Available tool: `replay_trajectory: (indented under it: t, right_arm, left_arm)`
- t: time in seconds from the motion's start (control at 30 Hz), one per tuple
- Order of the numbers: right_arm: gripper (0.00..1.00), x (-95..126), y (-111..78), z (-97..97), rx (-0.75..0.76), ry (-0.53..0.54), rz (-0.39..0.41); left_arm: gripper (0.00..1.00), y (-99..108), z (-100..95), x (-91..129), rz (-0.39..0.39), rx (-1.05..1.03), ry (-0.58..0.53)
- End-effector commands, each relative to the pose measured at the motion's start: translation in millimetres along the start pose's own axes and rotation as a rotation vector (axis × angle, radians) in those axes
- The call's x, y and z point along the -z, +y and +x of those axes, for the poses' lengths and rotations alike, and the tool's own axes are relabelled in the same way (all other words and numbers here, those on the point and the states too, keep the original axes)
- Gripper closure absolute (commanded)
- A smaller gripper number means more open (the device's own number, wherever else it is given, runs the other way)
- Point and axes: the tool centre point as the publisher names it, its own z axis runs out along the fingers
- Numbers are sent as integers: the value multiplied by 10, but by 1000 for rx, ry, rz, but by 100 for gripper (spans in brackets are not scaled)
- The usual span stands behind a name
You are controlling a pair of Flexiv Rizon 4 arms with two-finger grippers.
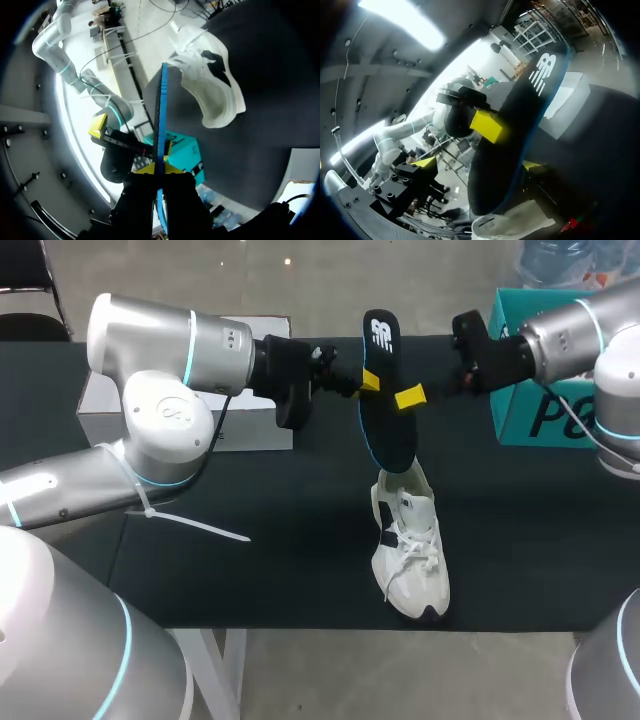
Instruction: Take the shoe out of the shoebox, open the shoe tongue, remove and reinsert the insole, then place the shoe into the shoebox
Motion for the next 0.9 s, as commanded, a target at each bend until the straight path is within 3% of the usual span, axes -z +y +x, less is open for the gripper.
replay_trajectory:
  t: [0.03,0.1,0.17,0.5,0.57,0.73,0.77,0.8,0.83,0.9]
  right_arm:
    - [55,-45,51,-74,-1,7,11]
    - [63,-60,67,-81,0,8,12]
    - [78,-79,78,-80,2,10,13]
    - [86,-90,93,-67,4,14,23]
    - [72,-87,89,-63,2,14,25]
    - [53,-79,84,-62,-2,12,25]
    - [41,-77,84,-61,-2,12,25]
    - [17,-74,84,-60,-3,12,25]
    - [0,-73,85,-59,-3,12,25]
    - [0,-70,85,-58,-8,14,29]
  left_arm:
    - [100,-1,4,-1,-1,-2,-1]
    - [100,-1,4,-1,-1,-2,-1]
    - [100,-1,4,-1,-1,-2,-1]
    - [100,-1,4,-1,-1,-2,-1]
    - [100,-1,4,-1,-1,-2,-1]
    - [100,-1,4,-1,-1,-2,-1]
    - [100,-1,4,-1,-1,-2,-1]
    - [100,-1,4,-1,-1,-2,-1]
    - [100,-1,4,-1,-1,-2,-1]
    - [100,-1,4,-1,-1,-2,-1]
